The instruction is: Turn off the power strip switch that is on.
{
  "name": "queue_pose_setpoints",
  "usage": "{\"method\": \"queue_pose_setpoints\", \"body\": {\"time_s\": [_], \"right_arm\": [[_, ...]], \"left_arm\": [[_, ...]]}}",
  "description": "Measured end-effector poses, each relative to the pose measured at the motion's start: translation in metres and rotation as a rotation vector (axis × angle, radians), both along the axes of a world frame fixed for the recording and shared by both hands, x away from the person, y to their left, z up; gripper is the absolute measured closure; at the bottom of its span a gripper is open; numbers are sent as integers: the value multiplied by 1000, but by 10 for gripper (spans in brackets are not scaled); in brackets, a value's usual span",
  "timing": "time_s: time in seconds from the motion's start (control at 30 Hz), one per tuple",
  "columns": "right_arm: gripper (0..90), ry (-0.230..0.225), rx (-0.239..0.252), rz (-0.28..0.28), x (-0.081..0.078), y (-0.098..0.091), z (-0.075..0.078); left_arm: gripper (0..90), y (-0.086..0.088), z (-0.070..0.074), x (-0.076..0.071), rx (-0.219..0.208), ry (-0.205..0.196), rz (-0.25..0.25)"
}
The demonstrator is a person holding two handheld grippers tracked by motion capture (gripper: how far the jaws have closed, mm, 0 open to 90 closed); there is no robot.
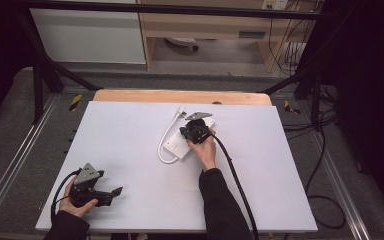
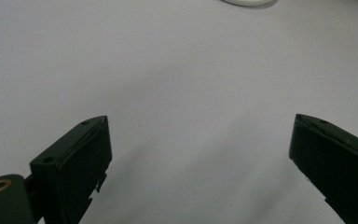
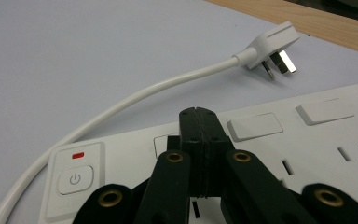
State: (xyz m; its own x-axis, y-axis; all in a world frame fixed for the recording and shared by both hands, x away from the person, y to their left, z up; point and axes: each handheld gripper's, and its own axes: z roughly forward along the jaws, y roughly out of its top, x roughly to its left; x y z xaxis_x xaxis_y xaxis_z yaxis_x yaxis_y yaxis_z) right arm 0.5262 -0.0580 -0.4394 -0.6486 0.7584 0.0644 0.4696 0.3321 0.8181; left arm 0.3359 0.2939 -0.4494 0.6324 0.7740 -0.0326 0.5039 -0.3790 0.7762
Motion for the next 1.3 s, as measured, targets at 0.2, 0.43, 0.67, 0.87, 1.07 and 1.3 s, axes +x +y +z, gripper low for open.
{"method": "queue_pose_setpoints", "body": {"time_s": [0.2, 0.43, 0.67, 0.87, 1.07, 1.3], "right_arm": [[900, 1, 8, -1, 1, -1, 0], [900, 2, 9, 3, 1, -1, 0], [900, -9, 1, 6, 1, 0, -1], [900, -11, 0, 8, 1, 0, -1], [900, -16, -2, 2, 1, 0, -1], [900, -17, -3, 2, 1, 0, -1]], "left_arm": [[54, 0, 0, 0, 0, -1, 0], [55, 0, 0, 0, 0, -1, -1], [55, -1, 0, 0, 0, -2, -1], [55, -1, 1, -1, -1, -2, 0], [55, -1, 1, -1, 0, -2, -1], [55, -1, 1, -1, 1, -3, -2]]}}
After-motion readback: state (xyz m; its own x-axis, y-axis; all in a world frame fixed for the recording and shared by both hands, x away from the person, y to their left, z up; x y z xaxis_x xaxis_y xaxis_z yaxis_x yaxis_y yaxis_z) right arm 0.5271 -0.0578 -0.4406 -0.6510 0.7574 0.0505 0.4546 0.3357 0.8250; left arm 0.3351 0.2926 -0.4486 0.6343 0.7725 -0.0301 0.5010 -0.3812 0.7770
